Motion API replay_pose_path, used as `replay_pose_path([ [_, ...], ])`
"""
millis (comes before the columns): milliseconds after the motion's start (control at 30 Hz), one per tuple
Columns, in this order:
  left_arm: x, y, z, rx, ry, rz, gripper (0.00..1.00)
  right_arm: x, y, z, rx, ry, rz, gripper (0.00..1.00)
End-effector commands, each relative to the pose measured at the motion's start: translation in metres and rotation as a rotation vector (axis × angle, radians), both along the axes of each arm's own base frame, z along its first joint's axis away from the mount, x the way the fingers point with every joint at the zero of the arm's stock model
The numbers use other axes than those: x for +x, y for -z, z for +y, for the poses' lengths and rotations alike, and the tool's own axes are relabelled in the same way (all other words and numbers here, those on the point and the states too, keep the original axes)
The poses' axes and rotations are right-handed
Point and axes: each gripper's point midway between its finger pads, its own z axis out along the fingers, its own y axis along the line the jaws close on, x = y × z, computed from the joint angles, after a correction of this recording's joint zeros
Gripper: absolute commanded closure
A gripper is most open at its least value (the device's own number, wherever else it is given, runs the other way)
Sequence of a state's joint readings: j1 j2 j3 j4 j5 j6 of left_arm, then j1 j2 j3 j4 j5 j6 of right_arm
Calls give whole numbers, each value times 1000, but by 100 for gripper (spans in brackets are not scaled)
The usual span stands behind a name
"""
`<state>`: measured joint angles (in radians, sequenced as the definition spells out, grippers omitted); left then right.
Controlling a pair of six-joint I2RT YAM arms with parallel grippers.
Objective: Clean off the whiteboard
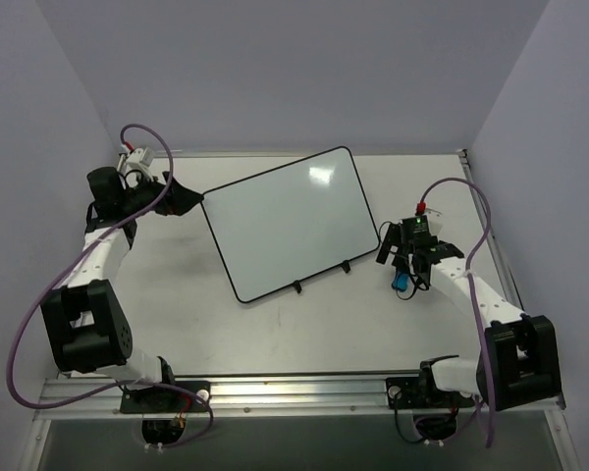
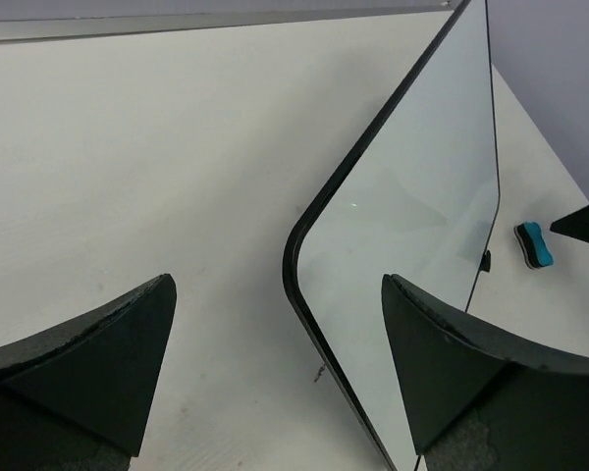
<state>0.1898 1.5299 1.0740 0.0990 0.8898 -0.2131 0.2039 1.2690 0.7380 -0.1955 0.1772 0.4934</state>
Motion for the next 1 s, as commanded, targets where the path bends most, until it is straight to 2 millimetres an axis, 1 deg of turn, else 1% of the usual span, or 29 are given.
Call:
replay_pose_path([
  [0, 1, -45, 23, 113, -148, -102, 6, -2, -27, -5, -59, 18, -83, 0],
  [33, -4, -57, 29, 141, -212, -107, 6, -1, -41, 2, -60, -6, -132, 0],
  [67, -4, -55, 42, 199, -321, -73, 6, 1, -55, -2, -90, 13, -177, 0],
  [100, -6, -65, 54, 252, -426, -73, 6, -1, -64, -1, -102, 11, -192, 0],
  [133, -16, -82, 64, 302, -536, -81, 6, -3, -82, 4, -99, -3, -245, 0],
  [167, -31, -74, 57, 359, -574, -12, 6, -3, -94, 4, -102, -4, -274, 0],
  [200, -47, -96, 80, 398, -736, -24, 6, -4, -118, 4, -93, 2, -324, 0],
  [233, -63, -92, 82, 424, -761, 18, 6, -4, -130, 3, -96, -3, -344, 0],
  [267, -75, -96, 78, 432, -770, 19, 6, -5, -142, 3, -95, -10, -368, 0],
  [300, -96, -112, 85, 411, -843, -2, 6, -8, -164, -1, -98, -1, -406, 0],
  [333, -111, -110, 87, 419, -850, 17, 6, -10, -174, -5, -117, -2, -417, 0],
  [367, -122, -114, 89, 414, -862, 4, 6, -12, -185, -8, -127, 3, -433, 0],
  [400, -143, -128, 91, 395, -874, -43, 6, -19, -192, -14, -152, 9, -429, 0],
  [433, -157, -126, 96, 412, -893, -32, 6, -20, -213, -22, -179, 28, -466, 0],
  [467, -168, -129, 97, 421, -896, -42, 6, -24, -222, -28, -219, 24, -471, 0],
  [500, -185, -138, 99, 429, -891, -80, 6, -32, -230, -36, -248, 39, -475, 0],
  [533, -195, -135, 98, 457, -870, -76, 6, -38, -248, -48, -282, 86, -508, 0],
  [567, -203, -138, 97, 468, -870, -90, 6, -44, -256, -55, -328, 76, -508, 0],
  [600, -215, -143, 97, 465, -870, -115, 6, -53, -266, -61, -343, 79, -532, 0],
  [633, -223, -140, 96, 480, -855, -104, 6, -59, -280, -66, -356, 83, -556, 0],
  [667, -231, -143, 99, 480, -867, -112, 6, -65, -288, -70, -368, 86, -571, 0],
  [700, -242, -147, 100, 466, -874, -133, 6, -76, -295, -75, -387, 72, -577, 0],
  [733, -250, -145, 101, 469, -871, -127, 6, -81, -301, -77, -385, 68, -587, 0],
  [767, -255, -145, 100, 461, -861, -134, 6, -91, -310, -80, -378, 70, -597, 0],
  [800, -266, -146, 99, 445, -853, -155, 6, -98, -314, -81, -370, 66, -609, 0],
  [867, -274, -140, 97, 456, -822, -152, 6, -108, -314, -82, -361, 49, -604, 0],
  [933, -276, -123, 99, 479, -827, -117, 6, -117, -314, -86, -350, 56, -627, 0],
  [967, -276, -122, 100, 485, -830, -113, 6, -119, -312, -87, -350, 60, -633, 0],
])
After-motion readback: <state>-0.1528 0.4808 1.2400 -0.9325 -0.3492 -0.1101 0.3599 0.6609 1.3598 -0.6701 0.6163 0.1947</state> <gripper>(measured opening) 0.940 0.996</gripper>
